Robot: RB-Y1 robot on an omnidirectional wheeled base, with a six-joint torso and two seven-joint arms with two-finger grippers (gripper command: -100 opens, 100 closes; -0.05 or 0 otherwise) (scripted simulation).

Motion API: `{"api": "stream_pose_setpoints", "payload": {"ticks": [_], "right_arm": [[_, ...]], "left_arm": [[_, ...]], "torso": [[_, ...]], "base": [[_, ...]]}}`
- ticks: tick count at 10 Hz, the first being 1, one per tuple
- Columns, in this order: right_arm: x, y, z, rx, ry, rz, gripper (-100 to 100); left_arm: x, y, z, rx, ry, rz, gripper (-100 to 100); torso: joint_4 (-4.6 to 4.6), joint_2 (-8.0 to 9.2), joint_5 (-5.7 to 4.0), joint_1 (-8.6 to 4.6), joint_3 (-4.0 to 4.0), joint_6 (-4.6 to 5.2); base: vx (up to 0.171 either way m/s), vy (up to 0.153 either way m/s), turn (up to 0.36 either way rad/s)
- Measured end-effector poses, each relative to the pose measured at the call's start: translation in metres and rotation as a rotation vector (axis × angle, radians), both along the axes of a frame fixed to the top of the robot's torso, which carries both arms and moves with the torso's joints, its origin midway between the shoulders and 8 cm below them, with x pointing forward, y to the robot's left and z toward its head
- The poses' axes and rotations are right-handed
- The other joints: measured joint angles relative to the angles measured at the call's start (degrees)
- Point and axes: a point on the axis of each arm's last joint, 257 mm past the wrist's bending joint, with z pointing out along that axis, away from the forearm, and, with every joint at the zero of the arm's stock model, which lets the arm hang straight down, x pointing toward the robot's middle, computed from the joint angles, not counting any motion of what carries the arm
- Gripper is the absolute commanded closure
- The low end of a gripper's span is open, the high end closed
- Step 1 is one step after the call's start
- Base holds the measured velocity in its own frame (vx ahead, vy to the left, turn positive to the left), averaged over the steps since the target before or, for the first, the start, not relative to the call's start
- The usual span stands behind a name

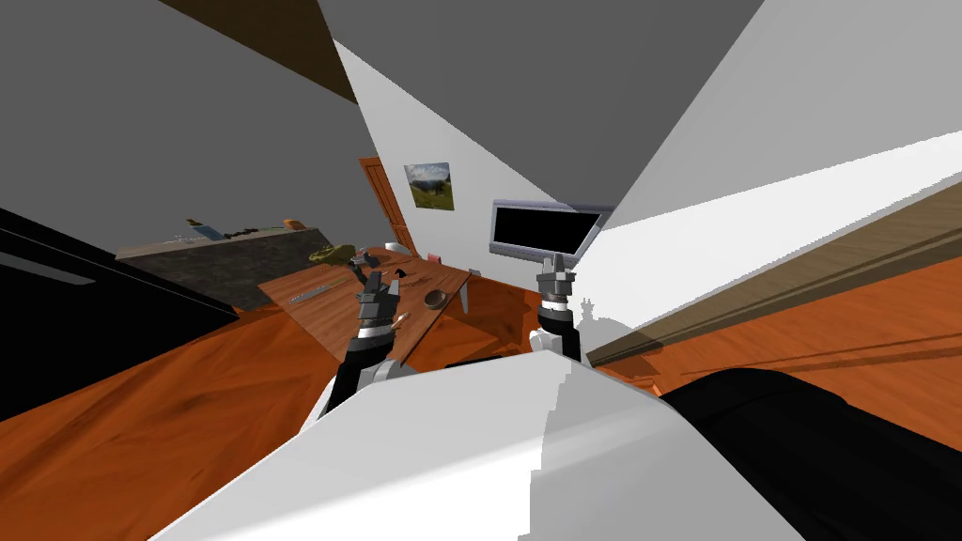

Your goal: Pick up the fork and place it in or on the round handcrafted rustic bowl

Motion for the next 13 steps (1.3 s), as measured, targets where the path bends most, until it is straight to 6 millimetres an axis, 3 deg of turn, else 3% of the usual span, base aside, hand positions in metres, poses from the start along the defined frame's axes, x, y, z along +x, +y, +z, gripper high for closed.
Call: {"api": "stream_pose_setpoints", "payload": {"ticks": [5, 7, 13], "right_arm": [[0.000, 0.000, 0.000, 0.000, 0.000, 0.000, 0], [0.000, 0.000, 0.000, 0.000, 0.000, 0.000, 0], [0.000, 0.000, 0.000, 0.000, 0.000, 0.000, 0]], "left_arm": [[0.027, 0.023, -0.068, 0.038, 0.221, -0.007, -100], [0.037, 0.039, -0.104, 0.045, 0.320, 0.004, -100], [0.048, 0.097, -0.183, 0.039, 0.564, 0.067, -100]], "torso": [[0.01, 0.06, 0.04, 0.23, 0.03, 0.01], [-0.02, -0.12, 0.02, 0.09, -0.07, 0.00], [0.01, 0.03, 0.06, 0.33, 0.02, 0.01]], "base": [[0.051, -0.100, 0.059], [0.098, -0.123, 0.076], [0.062, -0.088, 0.065]]}}
